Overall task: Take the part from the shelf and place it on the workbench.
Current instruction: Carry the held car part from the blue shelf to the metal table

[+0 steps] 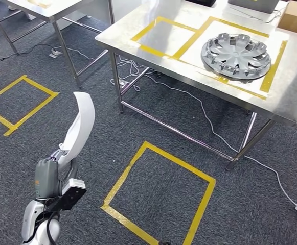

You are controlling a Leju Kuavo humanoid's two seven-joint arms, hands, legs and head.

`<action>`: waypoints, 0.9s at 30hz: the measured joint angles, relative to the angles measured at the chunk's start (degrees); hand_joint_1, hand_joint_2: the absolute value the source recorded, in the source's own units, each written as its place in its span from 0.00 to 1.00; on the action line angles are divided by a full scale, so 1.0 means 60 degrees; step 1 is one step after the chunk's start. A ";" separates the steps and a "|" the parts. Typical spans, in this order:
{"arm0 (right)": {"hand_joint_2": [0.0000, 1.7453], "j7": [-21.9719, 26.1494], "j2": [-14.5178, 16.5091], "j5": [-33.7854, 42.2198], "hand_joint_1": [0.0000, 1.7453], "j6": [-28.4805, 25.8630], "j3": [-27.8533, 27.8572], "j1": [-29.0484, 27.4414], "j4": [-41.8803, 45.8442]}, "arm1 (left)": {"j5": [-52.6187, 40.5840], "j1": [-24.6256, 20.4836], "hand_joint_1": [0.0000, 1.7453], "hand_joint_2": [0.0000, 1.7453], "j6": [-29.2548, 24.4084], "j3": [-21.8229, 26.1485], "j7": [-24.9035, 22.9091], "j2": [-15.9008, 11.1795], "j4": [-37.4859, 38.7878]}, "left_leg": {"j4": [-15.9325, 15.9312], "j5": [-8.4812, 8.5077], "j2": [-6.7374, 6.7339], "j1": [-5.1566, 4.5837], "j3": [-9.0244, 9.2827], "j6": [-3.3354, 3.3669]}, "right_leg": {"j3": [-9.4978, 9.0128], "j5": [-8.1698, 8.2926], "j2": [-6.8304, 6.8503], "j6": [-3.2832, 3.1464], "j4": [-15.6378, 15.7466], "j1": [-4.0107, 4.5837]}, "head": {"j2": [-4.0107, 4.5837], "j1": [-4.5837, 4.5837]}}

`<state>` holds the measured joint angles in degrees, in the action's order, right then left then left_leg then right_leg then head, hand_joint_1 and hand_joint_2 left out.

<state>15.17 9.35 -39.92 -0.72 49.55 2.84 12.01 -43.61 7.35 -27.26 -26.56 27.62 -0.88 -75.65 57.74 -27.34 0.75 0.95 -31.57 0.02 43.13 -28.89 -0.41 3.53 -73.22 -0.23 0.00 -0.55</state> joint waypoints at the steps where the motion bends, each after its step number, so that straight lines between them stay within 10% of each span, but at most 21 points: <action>1: 0.00 0.0000 0.0000 -0.0004 0.00 -0.0001 0.0005 -0.0010 0.0002 | -0.0008 0.0000 0.94 1.00 -0.0001 0.0000 -0.0005 0.0000 0.0000 | 0.0000 -0.0066 -0.0016 0.0004 0.0081 -0.0030 | -0.0284 0.0402 0.0014 0.0000 0.0632 -0.0009 | 0.0000 -0.0003; 4: 0.00 -0.0009 0.0005 -0.0034 0.00 0.0005 0.0019 0.0015 0.0006 | -0.0019 -0.0001 0.94 1.00 -0.0005 0.0001 -0.0015 -0.0002 -0.0002 | 0.0005 -0.0237 -0.0044 -0.0044 0.0236 -0.0171 | -0.1022 0.0900 0.0067 -0.0084 0.2064 0.0013 | 0.0000 -0.0002; 9: 0.00 -0.0023 0.0011 -0.0097 0.00 0.0013 0.0036 0.0006 0.0023 | -0.0025 -0.0020 0.94 1.00 -0.0010 -0.0003 -0.0025 -0.0004 -0.0009 | 0.0242 -0.0488 -0.0062 -0.0028 0.0196 -0.0417 | -0.1220 0.0729 0.0015 -0.0418 0.2257 0.0012 | 0.0000 0.0071; 12: 0.00 -0.0013 0.0011 -0.0134 0.00 0.0020 0.0039 0.0026 0.0027 | -0.0025 -0.0018 0.94 1.00 -0.0011 -0.0007 -0.0028 -0.0015 -0.0011 | 0.2015 -0.1109 -0.0062 -0.0034 -0.0864 -0.0467 | -0.1383 0.0613 -0.0005 -0.0542 0.2297 0.0008 | 0.0000 0.0130; 14: 0.00 -0.0014 0.0011 -0.0140 0.00 0.0026 0.0039 0.0013 0.0027 | -0.0025 0.0002 0.94 1.00 -0.0011 -0.0008 -0.0031 -0.0024 -0.0011 | 0.2686 -0.1045 -0.0062 -0.0037 -0.1462 -0.0455 | -0.1498 0.0517 -0.0040 -0.0558 0.2298 0.0015 | 0.0000 0.0131; 19: 0.00 -0.0015 0.0020 -0.0142 0.00 0.0025 0.0044 0.0020 0.0027 | -0.0025 0.0001 0.94 1.00 -0.0011 -0.0007 -0.0036 -0.0030 -0.0011 | 0.0322 0.0572 -0.0059 -0.0056 -0.0721 -0.0300 | -0.1807 0.0237 -0.0160 -0.0415 0.2284 0.0054 | 0.0000 0.0129; 24: 0.00 -0.0013 0.0022 -0.0140 0.00 0.0025 0.0044 0.0004 0.0031 | -0.0022 0.0001 0.94 1.00 -0.0011 0.0007 -0.0042 -0.0026 -0.0014 | 0.0010 0.0446 -0.0055 -0.0030 -0.0523 -0.0066 | -0.1763 0.0006 -0.0119 -0.0143 0.2147 0.0070 | 0.0000 0.0081; 27: 0.00 -0.0013 0.0023 -0.0147 0.00 0.0026 0.0044 0.0018 0.0032 | -0.0027 0.0004 0.94 1.00 -0.0012 0.0013 -0.0042 -0.0015 -0.0015 | -0.0013 0.0335 -0.0068 -0.0024 -0.0384 0.0042 | -0.0894 -0.0723 -0.0038 -0.0032 0.0469 0.0052 | 0.0000 0.0019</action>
<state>15.09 9.49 -40.80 -0.56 49.81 2.94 12.20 -43.77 7.38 -27.33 -26.48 27.37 -0.97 -75.73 57.66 -25.33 0.34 0.80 -33.87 0.27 37.77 -33.23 -0.64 3.34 -70.41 0.08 0.00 -0.44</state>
